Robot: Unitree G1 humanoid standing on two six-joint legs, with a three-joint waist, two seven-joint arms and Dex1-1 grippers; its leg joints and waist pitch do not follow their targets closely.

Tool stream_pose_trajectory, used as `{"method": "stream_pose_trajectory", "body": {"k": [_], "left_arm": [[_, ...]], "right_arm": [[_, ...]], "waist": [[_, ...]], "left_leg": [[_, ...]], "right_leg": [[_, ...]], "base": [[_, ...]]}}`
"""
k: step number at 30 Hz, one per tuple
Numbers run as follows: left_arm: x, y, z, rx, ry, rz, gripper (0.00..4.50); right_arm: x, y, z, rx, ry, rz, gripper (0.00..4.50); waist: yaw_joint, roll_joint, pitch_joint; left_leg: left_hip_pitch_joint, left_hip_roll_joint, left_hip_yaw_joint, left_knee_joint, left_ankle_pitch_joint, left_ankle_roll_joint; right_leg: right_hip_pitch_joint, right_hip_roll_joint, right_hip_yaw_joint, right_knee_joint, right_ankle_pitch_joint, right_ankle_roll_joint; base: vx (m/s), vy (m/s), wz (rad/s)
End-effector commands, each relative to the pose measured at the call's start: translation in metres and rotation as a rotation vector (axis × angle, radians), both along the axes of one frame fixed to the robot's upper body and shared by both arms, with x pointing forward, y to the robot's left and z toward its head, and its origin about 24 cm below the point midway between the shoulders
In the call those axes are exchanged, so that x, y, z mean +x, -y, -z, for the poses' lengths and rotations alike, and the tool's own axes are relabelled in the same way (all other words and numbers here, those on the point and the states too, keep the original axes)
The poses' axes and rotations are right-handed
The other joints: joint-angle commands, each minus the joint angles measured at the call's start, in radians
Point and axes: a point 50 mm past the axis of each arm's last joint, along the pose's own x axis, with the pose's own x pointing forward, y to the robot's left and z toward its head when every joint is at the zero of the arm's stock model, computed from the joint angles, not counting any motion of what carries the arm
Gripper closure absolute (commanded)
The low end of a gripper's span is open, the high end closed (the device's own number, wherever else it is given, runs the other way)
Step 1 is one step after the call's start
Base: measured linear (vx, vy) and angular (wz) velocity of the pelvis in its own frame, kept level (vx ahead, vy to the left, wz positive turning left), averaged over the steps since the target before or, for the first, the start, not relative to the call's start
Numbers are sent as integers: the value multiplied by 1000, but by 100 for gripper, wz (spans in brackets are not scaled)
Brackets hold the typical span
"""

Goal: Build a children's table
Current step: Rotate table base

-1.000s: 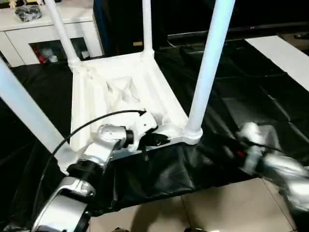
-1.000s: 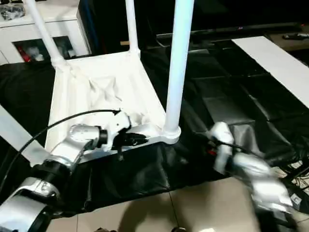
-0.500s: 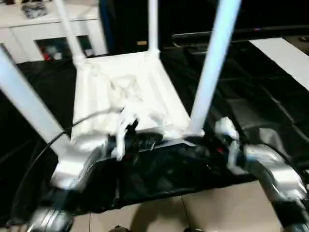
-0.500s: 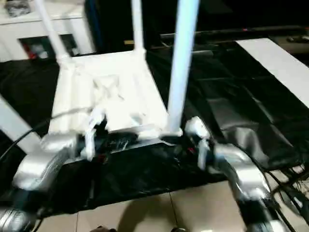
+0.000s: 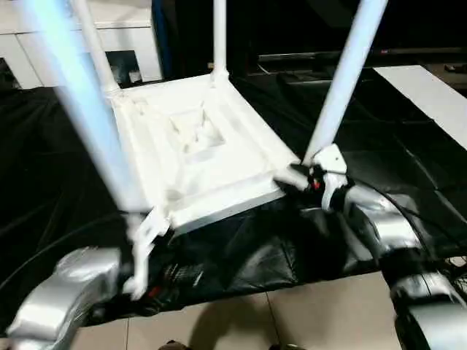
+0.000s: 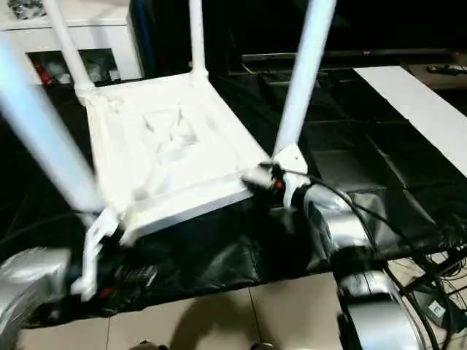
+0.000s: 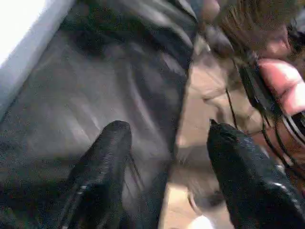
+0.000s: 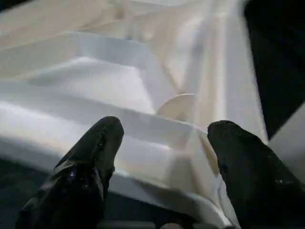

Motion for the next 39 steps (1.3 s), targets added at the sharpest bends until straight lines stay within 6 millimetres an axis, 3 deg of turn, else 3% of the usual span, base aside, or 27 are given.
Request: {"method": "stream_pose_trajectory", "body": {"k": [1,4,5,6,10,13,16,20,22,23,26,31,35,39], "left_arm": [[-7,-3,-1,13,-21,39,134],[-8,-9,3,28,-23,35,108],[-7,-30,16,72,-6,1,102],[-6,-43,22,93,8,-19,90],[2,-57,25,71,72,-74,67],[15,-63,14,-4,135,-151,44],[25,-69,-9,-132,211,-197,22],[35,-63,-24,-229,270,-157,5],[42,-56,-30,-280,292,-144,5],[46,-48,-35,-325,298,-118,0],[53,-30,-44,-390,301,-60,0],[59,-7,-50,-426,301,15,0],[64,13,-55,-438,319,75,0],[67,28,-57,-459,325,117,0]], "right_arm": [[8,10,-4,-3,28,120,116],[12,13,-5,-8,39,167,116],[17,21,-5,-28,55,272,116],[18,27,-6,-46,66,325,116],[17,27,-6,-29,70,295,116],[13,24,-1,-36,68,232,116],[5,29,10,-77,48,247,116],[-5,34,22,-63,16,276,116],[-10,37,27,-75,2,280,116],[-15,40,31,-67,-12,305,89],[-21,43,35,-57,-24,339,77],[-21,42,32,-91,-1,377,30],[-18,37,32,-110,-18,384,7],[-14,25,32,-115,-31,341,7]], "waist": [[-7,1,-58],[-8,5,-58],[-5,13,-59],[-10,7,-59],[2,7,-64],[6,8,-68],[7,4,-68],[12,0,-68],[11,10,-66],[11,8,-65],[13,9,-64],[9,0,-65],[-1,-8,-65],[-3,-8,-69]], "left_leg": [[15,14,-5,-69,-367,-7],[22,12,-1,-67,-387,-12],[18,9,-3,-68,-382,-11],[17,7,-1,-66,-385,-12],[26,12,4,-66,-370,-8],[13,16,5,-67,-315,-2],[14,16,9,-64,-311,-3],[13,15,10,-63,-302,7],[16,15,11,-63,-321,-1],[17,15,11,-63,-331,-7],[21,15,10,-65,-362,-16],[15,13,7,-64,-360,-18],[12,8,4,-61,-352,-18],[9,9,4,-58,-310,-9]], "right_leg": [[31,-20,27,-69,-458,-158],[25,-15,29,-71,-445,-160],[27,-17,28,-72,-436,-160],[26,-15,28,-73,-437,-157],[27,-12,32,-64,-362,-177],[42,-15,32,-45,-273,-206],[43,-14,32,-42,-265,-222],[44,-13,32,-42,-279,-221],[41,-14,34,-47,-311,-211],[41,-14,34,-49,-322,-202],[37,-12,33,-55,-364,-185],[41,-14,32,-58,-397,-170],[39,-17,32,-62,-444,-136],[39,-18,34,-57,-396,-152]], "base": [[0,0,0],[0,0,0],[0,0,0],[0,0,0],[0,0,0],[0,0,0],[0,0,0],[0,0,0],[0,0,0],[0,0,0],[0,0,0],[0,0,0],[0,0,0],[0,0,0]]}}
